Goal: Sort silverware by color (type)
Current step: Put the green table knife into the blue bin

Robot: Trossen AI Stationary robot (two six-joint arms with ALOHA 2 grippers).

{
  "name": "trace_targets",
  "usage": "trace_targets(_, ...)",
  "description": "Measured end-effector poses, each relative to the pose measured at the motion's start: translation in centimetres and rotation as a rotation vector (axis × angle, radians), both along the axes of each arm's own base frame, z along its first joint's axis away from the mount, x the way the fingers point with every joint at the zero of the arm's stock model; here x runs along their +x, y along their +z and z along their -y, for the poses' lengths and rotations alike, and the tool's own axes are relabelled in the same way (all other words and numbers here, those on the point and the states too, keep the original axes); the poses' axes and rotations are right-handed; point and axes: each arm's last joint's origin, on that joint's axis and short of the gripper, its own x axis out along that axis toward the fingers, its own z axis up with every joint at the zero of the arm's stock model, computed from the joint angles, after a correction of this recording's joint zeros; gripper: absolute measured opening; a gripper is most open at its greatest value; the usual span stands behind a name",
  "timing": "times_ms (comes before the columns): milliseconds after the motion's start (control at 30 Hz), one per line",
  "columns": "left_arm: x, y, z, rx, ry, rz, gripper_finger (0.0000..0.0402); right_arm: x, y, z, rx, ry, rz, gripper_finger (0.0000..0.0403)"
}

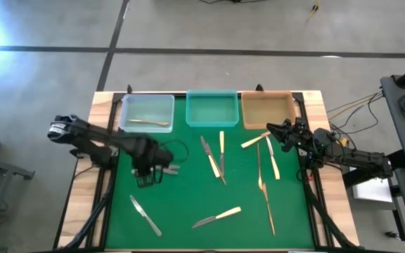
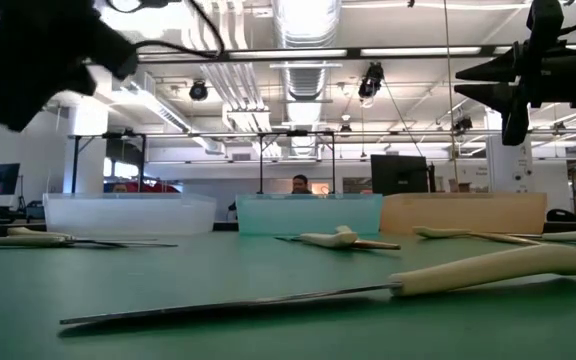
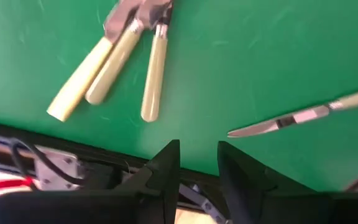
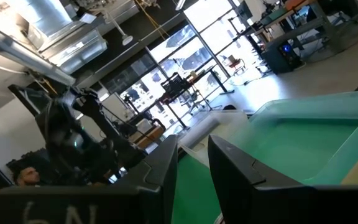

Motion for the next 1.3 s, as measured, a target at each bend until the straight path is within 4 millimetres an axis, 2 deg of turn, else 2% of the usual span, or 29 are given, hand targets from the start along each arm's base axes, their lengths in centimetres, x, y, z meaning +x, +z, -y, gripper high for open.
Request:
trace_targets(167,-0.8,-3.0,1.1,0.037,0.110,-0.020,0.0091,0.0,0.0,0.0,0.000,0.000,-0.001,0.0082)
trace_targets(400,-2.5,-6.3,0.6,0.083,0.171,-0.104,0.0091,0.0,0.0,0.0,0.000,0.000,-0.001,0.0082)
trace_targets(567,-3.1,-7.8,0.4,0.078,0.173,-0.113,0.0091,0.0,0.0,0.0,0.000,0.000,-0.001,0.0082)
trace_targets(800,-2.9,-9.2,0.4,0.078,0.168,-0.033,0.0091,0.0,0.0,0.0,0.001,0.000,-0.001,0.0082)
trace_targets(1167,-5.1,-11.9,-0.2,0.116,0.214,-0.095,0.0091,0.0,0.0,0.0,0.001,0.000,-0.002,0.0082)
trace_targets(1300,-5.3,-12.6,-0.2,0.089,0.223,-0.076,0.0091,0.0,0.0,0.0,0.001,0.000,-0.003,0.0082)
